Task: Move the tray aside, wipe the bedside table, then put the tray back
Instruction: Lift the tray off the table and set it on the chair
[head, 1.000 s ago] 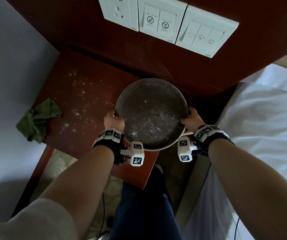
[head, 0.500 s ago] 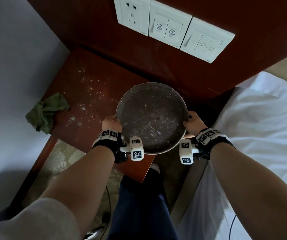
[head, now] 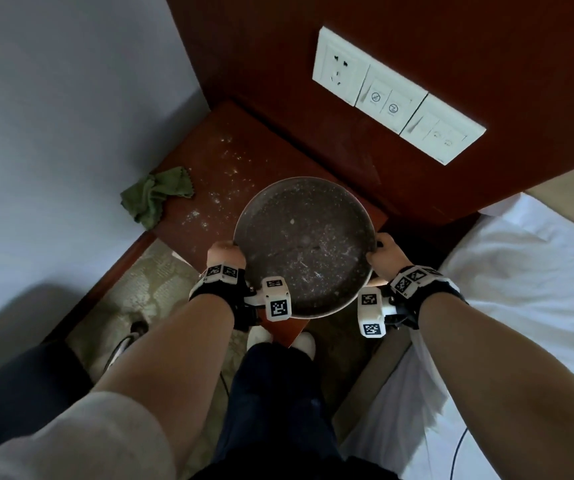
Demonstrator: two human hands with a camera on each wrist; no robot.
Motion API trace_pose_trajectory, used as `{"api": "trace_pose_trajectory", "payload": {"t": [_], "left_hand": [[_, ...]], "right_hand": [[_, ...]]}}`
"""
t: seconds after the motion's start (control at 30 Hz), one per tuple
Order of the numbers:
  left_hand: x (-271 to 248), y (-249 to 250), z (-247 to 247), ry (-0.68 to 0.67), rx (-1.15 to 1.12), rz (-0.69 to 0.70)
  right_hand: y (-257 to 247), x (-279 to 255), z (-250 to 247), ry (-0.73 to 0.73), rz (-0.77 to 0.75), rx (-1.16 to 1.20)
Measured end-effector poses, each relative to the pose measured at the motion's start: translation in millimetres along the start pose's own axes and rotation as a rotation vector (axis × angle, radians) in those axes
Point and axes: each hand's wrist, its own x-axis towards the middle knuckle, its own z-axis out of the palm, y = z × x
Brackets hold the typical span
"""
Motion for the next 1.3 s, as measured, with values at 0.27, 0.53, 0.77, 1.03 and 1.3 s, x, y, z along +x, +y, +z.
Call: {"api": "trace_pose_trajectory", "payload": {"t": [0.27,0.53,0.77,1.03,1.3], "left_hand": [[-17,-45,-54,0.071,-0.057,-0.128],[-19,-94,-101,0.12,-0.159,-0.189],[-14,-149,-151,0.154,-0.198,-0.309],[-7,-219,-224,0.19,-0.242,-0.354],[-6,-304,-300,0.262,-0.403,-0.428]], "right_hand": [[-41,-32,31,-0.074,-0.093,-0.156],[-76,-63,81,-0.164,-0.147,-0.299],[-99,-86,143,-0.188,-0.178,-0.379],[-120,-120,234,-0.264,-0.155,-0.443],[-145,-164,338,-0.357,-0.208,-0.544]]}}
